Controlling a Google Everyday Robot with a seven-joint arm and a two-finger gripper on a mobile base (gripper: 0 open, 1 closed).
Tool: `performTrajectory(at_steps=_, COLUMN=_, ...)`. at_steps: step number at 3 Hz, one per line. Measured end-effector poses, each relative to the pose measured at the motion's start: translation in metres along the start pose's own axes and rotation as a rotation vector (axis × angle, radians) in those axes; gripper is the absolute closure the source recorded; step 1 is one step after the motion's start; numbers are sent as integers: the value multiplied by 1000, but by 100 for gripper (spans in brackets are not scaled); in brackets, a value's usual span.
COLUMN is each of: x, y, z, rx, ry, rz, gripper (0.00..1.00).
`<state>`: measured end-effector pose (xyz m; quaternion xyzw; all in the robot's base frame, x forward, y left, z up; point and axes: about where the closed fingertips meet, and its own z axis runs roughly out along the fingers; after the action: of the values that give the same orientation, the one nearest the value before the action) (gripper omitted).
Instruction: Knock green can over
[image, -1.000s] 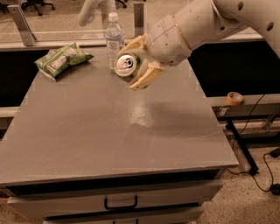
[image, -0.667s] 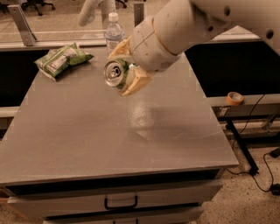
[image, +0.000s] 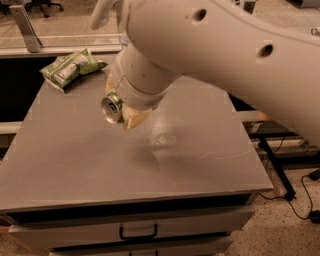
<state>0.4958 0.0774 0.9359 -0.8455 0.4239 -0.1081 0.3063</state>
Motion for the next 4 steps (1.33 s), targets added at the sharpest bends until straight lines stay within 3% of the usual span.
performTrajectory(at_steps=1, x=-3, y=7, z=16, rx=-61, ry=88, rz=-102, gripper=58)
performTrajectory(at_steps=3, x=-10, y=32, z=49, rx=-227, ry=97, rz=-234, gripper=12)
performTrajectory(at_steps=4, x=-11, y=36, z=58, rx=-275, ry=93, rz=-260, gripper=0)
